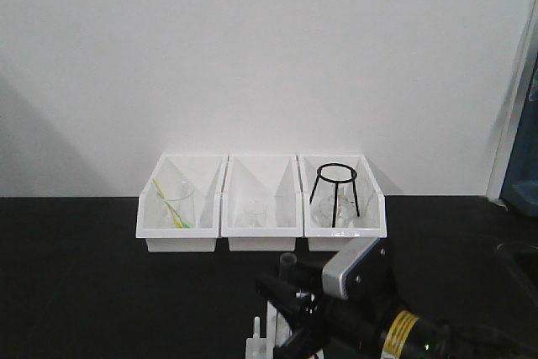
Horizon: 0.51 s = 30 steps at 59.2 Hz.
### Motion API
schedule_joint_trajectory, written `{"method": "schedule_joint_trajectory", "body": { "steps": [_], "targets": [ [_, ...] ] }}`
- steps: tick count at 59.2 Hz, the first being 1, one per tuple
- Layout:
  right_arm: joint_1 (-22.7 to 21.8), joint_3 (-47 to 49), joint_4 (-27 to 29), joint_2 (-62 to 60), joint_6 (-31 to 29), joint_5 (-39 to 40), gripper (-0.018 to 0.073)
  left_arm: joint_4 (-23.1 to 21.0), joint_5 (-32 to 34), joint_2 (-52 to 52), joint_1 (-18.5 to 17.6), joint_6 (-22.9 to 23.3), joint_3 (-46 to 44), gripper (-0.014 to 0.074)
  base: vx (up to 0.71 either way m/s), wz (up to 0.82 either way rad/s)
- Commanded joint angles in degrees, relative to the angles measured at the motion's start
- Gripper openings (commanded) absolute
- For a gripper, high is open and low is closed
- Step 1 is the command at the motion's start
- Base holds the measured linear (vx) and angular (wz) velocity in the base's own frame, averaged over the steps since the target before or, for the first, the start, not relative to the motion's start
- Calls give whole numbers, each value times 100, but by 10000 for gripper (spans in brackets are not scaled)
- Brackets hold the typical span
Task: Flip and reinsert test tube from rack
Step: 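Reach the right gripper to the rack and grasp a glass test tube, then lift the glass test tube up out of the rack with the right gripper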
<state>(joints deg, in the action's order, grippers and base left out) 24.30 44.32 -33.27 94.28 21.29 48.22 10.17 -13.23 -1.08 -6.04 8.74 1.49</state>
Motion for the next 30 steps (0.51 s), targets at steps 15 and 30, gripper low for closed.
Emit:
{"method": "schedule_joint_trajectory", "body": {
  "steps": [15, 30],
  "targets": [
    [-21, 1674, -1302, -1656, 118, -2083, -13, -27, 459, -45, -1, 50, -23, -6, 0, 0],
    [-21, 1868, -6467, -1909, -2868, -2936, -11, -27, 459, -45, -1, 50, -23, -6, 0, 0]
  ]
}}
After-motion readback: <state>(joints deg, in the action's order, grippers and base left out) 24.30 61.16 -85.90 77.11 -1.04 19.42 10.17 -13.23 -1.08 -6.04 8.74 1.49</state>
